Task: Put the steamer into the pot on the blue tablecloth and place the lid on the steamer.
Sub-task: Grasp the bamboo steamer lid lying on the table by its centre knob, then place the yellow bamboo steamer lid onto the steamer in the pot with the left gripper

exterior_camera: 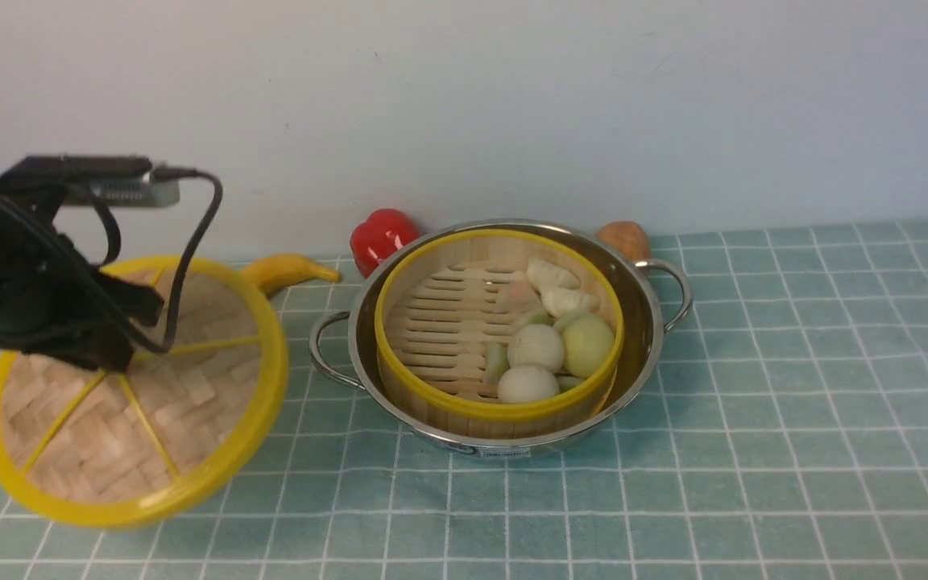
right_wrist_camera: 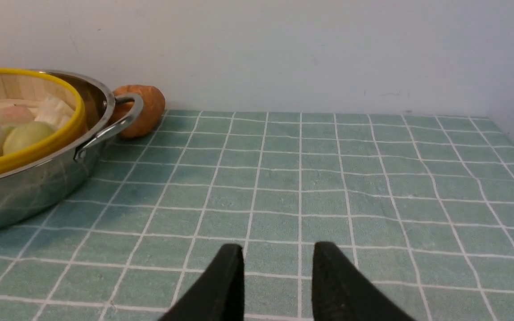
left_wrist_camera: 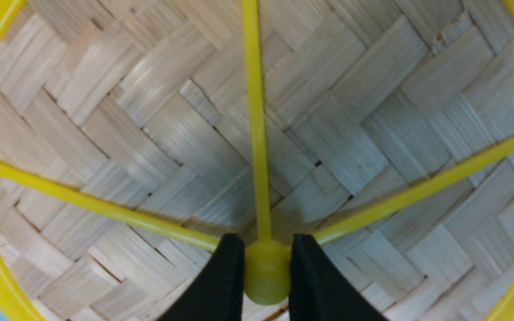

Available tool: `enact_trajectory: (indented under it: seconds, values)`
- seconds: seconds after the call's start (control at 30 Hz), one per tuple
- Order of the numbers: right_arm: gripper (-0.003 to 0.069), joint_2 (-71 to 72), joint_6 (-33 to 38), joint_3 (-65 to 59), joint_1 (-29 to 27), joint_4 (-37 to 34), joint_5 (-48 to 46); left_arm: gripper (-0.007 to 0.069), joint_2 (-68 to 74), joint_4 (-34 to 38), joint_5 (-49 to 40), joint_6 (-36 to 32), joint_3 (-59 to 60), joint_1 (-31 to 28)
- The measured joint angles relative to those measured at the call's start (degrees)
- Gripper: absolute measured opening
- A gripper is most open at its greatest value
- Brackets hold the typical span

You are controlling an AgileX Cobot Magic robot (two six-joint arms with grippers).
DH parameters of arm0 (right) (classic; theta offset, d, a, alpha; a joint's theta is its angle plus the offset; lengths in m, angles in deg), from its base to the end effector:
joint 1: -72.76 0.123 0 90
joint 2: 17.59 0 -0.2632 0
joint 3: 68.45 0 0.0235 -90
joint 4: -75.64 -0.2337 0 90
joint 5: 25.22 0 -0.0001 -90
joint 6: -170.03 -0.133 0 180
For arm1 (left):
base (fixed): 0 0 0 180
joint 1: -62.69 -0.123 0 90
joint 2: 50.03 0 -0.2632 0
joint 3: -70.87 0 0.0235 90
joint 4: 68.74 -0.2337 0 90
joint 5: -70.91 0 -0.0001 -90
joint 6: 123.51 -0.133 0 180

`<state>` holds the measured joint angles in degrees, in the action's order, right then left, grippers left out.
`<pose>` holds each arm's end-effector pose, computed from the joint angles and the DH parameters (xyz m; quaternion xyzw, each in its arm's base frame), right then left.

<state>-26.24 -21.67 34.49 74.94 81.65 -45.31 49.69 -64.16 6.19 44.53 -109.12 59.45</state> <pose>0.0991 -0.0010 0.1674 0.0378 0.7961 0.0290 0.6033 0.3144 0.0082 0.2383 0.0633 0.9881 -0.0199 0.1390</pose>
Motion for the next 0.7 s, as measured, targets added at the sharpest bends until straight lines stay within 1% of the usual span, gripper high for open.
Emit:
enact_trajectory:
  seconds: [0.03, 0.07, 0.1, 0.2, 0.3, 0.33, 0.37, 0.4, 0.43, 0.57, 0.7]
  values:
    - [0.0242, 0.0, 0.0, 0.0, 0.0, 0.0, 0.0, 0.0118, 0.1, 0.3, 0.3, -1.0, -3.7, 3.1]
    - [0.0242, 0.0, 0.0, 0.0, 0.0, 0.0, 0.0, 0.0118, 0.2, 0.3, 0.3, -1.1, -4.1, 3.1]
    - [0.0242, 0.0, 0.0, 0.0, 0.0, 0.0, 0.0, 0.0118, 0.7, 0.3, 0.5, -2.6, -6.8, 6.3]
    - [0.0242, 0.0, 0.0, 0.0, 0.0, 0.0, 0.0, 0.0118, 2.7, -0.2, 0.5, -6.9, -12.0, 12.6]
    - [0.0242, 0.0, 0.0, 0.0, 0.0, 0.0, 0.0, 0.0118, 6.3, -2.8, 0.5, -10.1, -17.4, 19.2]
    - [0.0242, 0.0, 0.0, 0.0, 0.0, 0.0, 0.0, 0.0118, 6.5, -2.9, 0.5, -10.1, -17.7, 19.6]
    - [0.0242, 0.0, 0.0, 0.0, 0.0, 0.0, 0.0, 0.0118, 9.1, -5.1, 0.5, -10.6, -20.7, 22.6]
    - [0.0242, 0.0, 0.0, 0.0, 0.0, 0.0, 0.0, 0.0118, 9.7, -5.6, 0.5, -10.8, -21.4, 23.3]
    - [0.0242, 0.0, 0.0, 0.0, 0.0, 0.0, 0.0, 0.0118, 11.8, -7.5, 0.5, -11.3, -23.5, 25.8]
    - [0.0242, 0.0, 0.0, 0.0, 0.0, 0.0, 0.0, 0.0118, 17.5, -11.4, -0.1, -13.2, -29.4, 30.3]
    - [0.0242, 0.0, 0.0, 0.0, 0.0, 0.0, 0.0, 0.0118, 21.5, -11.4, -0.2, -14.3, -33.3, 32.1]
